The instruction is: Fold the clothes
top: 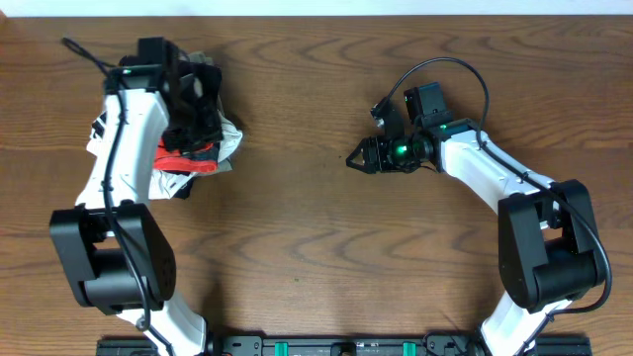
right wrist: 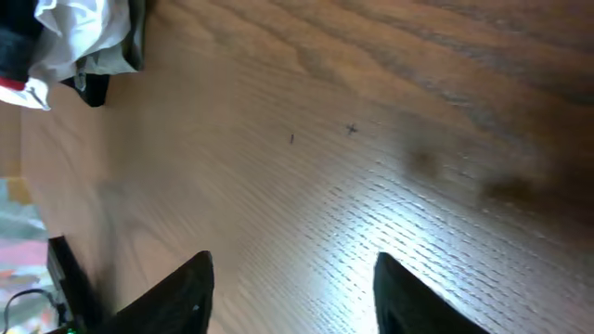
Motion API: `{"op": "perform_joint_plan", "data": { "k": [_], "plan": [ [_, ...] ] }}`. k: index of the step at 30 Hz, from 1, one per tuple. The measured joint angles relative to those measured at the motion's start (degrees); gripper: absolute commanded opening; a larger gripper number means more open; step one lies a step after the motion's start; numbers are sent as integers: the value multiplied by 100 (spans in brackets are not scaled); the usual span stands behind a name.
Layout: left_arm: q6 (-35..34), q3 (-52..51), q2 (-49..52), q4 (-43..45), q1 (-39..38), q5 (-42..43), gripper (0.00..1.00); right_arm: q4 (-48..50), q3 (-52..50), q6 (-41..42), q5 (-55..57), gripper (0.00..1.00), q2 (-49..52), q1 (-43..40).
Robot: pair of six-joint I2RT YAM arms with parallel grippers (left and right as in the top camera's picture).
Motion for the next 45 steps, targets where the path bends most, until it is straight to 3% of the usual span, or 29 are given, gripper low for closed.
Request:
{"op": "perform_joint_plan", "data": {
  "k": [11, 19, 26, 30, 36, 45],
  "plan": [
    [-293, 0, -13, -114, -400, -57, 37, -24, 0, 0, 138, 50, 0, 0],
    [-94, 4, -343, -87, -485, -350, 38, -160, 0, 0, 155, 51, 0, 0],
    [240, 212, -1818, 955, -415, -1574, 37, -170, 0, 0, 170, 51, 0, 0],
    [380, 398, -2122, 1165, -122, -2002, 35, -177, 0, 0, 170, 52, 0, 0],
    [435, 254, -1215, 922, 251, -1884, 34, -264, 0, 0, 173, 51, 0, 0],
    [468, 120, 509, -463, 278, -1340, 26, -315, 0, 0, 173, 52, 0, 0]
  ]
}}
